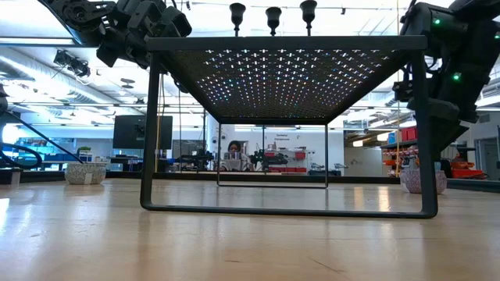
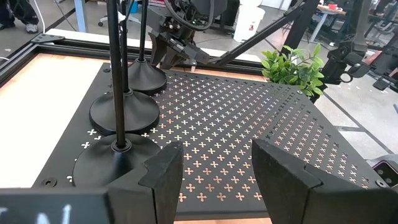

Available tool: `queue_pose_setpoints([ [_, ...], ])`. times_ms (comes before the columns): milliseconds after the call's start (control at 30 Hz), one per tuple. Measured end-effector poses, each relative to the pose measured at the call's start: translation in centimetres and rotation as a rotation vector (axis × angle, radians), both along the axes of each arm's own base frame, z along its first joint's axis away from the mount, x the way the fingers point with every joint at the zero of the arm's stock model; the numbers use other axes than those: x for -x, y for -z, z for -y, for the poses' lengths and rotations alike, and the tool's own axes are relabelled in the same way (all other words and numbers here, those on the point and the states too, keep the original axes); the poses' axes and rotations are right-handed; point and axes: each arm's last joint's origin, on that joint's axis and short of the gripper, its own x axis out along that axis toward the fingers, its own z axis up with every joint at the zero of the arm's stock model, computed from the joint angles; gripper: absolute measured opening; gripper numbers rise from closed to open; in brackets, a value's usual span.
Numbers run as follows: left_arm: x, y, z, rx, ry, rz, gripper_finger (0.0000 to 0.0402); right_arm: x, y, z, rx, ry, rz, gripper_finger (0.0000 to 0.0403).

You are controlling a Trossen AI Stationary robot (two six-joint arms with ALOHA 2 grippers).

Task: Pick & Place candle stick holders
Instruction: Put the purple scented candle on the shelf

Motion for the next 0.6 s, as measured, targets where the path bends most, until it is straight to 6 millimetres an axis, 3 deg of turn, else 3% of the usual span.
queue_pose_setpoints([
  [433,0.0,0.0,0.0,0.0,0.0,0.0,0.0193,-0.1,0.0,0.2,0.008,-0.003,0.002,0.013],
  [600,0.0,0.0,0.0,0.0,0.0,0.0,0.0193,0.4,1.4,0.1,-0.024,-0.02,-0.007,0.013],
])
